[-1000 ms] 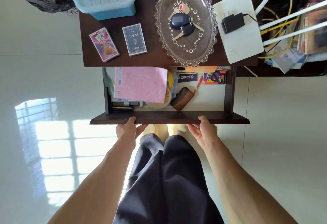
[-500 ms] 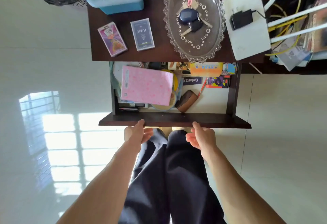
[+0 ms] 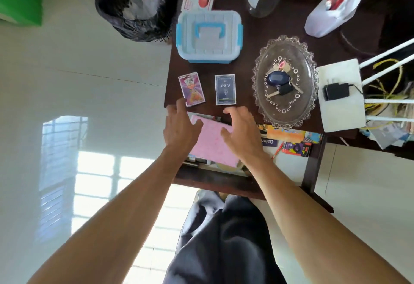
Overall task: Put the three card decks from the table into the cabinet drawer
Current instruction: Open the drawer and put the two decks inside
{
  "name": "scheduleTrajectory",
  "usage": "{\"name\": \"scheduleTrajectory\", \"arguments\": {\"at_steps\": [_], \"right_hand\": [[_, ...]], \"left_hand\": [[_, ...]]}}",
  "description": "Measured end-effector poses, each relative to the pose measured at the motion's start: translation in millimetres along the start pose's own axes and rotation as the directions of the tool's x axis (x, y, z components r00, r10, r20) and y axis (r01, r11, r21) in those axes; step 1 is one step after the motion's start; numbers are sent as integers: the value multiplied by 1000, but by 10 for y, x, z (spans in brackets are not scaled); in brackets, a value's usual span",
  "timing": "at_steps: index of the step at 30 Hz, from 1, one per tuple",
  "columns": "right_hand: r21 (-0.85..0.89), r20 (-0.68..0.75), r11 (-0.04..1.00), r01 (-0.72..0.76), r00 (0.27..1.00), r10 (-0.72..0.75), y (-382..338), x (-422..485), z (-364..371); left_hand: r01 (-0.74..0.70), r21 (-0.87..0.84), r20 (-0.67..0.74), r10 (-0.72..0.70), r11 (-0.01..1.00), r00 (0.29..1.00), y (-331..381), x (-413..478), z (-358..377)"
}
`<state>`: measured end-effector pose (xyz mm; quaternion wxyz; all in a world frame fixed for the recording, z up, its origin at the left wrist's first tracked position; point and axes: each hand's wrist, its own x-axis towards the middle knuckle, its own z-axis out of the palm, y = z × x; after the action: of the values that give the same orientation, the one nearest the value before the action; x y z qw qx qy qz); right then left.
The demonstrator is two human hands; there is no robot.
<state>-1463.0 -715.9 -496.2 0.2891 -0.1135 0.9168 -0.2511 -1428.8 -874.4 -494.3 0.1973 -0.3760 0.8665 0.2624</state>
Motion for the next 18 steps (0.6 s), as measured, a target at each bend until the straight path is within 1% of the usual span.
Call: {"name": "scheduleTrajectory", "arguments": {"at_steps": [2, 3, 5, 7, 9, 11, 15, 18], "right_hand": [[-177, -28, 979, 104, 993, -110, -100, 293, -70], [-263, -13, 955, 135, 990, -143, -139, 429, -95], [-390, 57, 906, 166, 986, -157, -190, 675, -127], [-466, 119, 864, 189, 981, -150, -203, 847, -131], [-505, 145, 840, 196, 979, -141, -182, 946, -109], [-507, 143, 841, 190, 980, -135, -151, 992, -93], [-509, 102, 833, 215, 977, -190, -113, 1011, -78], [-518, 109, 819, 247, 969, -224, -107, 1017, -108]], "left_hand": [[-66, 50, 4, 66, 997, 998, 105, 236, -68], [-97, 98, 24, 95, 990, 995, 154, 338, -85], [-156, 197, 94, 140, 968, 986, 235, 517, -101], [-212, 269, 166, 171, 940, 971, 282, 659, -103], [-253, 311, 220, 189, 916, 957, 278, 755, -93], [-288, 348, 241, 212, 892, 947, 242, 793, -74], [-326, 396, 184, 274, 858, 944, 173, 801, -60], [-350, 397, 170, 306, 848, 937, 160, 785, -72]]}}
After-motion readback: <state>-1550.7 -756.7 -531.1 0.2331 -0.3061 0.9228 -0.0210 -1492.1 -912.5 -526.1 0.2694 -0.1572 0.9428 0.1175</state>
